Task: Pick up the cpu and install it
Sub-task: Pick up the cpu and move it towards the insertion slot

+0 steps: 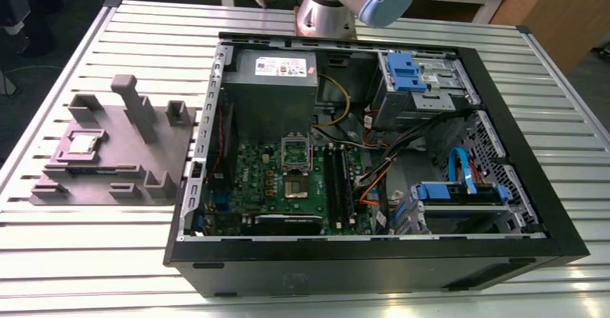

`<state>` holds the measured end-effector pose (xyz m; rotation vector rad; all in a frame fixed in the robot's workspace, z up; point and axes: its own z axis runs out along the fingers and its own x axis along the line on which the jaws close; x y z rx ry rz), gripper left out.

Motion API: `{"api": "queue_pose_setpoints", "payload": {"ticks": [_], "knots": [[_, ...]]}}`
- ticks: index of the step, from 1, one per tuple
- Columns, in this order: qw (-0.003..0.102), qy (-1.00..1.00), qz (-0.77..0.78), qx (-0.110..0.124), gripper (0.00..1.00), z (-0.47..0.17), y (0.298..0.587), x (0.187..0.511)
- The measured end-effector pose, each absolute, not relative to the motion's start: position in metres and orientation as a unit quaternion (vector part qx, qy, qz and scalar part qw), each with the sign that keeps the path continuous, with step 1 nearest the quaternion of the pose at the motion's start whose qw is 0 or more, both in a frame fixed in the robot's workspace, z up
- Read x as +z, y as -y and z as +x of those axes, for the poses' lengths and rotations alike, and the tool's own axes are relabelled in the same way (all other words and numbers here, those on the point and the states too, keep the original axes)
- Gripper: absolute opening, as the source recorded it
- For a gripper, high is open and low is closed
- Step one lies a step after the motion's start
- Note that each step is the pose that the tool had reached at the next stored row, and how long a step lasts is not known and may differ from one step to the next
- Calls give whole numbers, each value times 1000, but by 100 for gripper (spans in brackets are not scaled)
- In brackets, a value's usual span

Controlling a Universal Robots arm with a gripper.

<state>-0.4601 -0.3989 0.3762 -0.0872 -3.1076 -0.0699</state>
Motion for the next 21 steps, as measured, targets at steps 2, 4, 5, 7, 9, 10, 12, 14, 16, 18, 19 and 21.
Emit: {"api": "queue_pose_setpoints", "payload": {"ticks": [2,4,5,7,9,10,12,14,16,18,19,21], "knots": [[16,999,-16,-22,59,-460,399,375],[17,1000,-5,-22,59,-460,399,374],[17,1000,-1,-22,59,-460,399,374],[17,1000,0,-22,59,-460,399,373],[17,1000,0,-22,59,-460,399,373],[17,1000,0,-22,59,-460,399,373],[17,1000,0,-22,59,-460,399,373],[17,1000,0,-22,59,-460,399,372],[17,1000,0,-22,59,-460,399,371],[17,1000,0,-22,59,-460,399,369],[17,1000,0,-22,59,-460,399,368],[17,1000,0,-22,59,-460,399,366]]}}
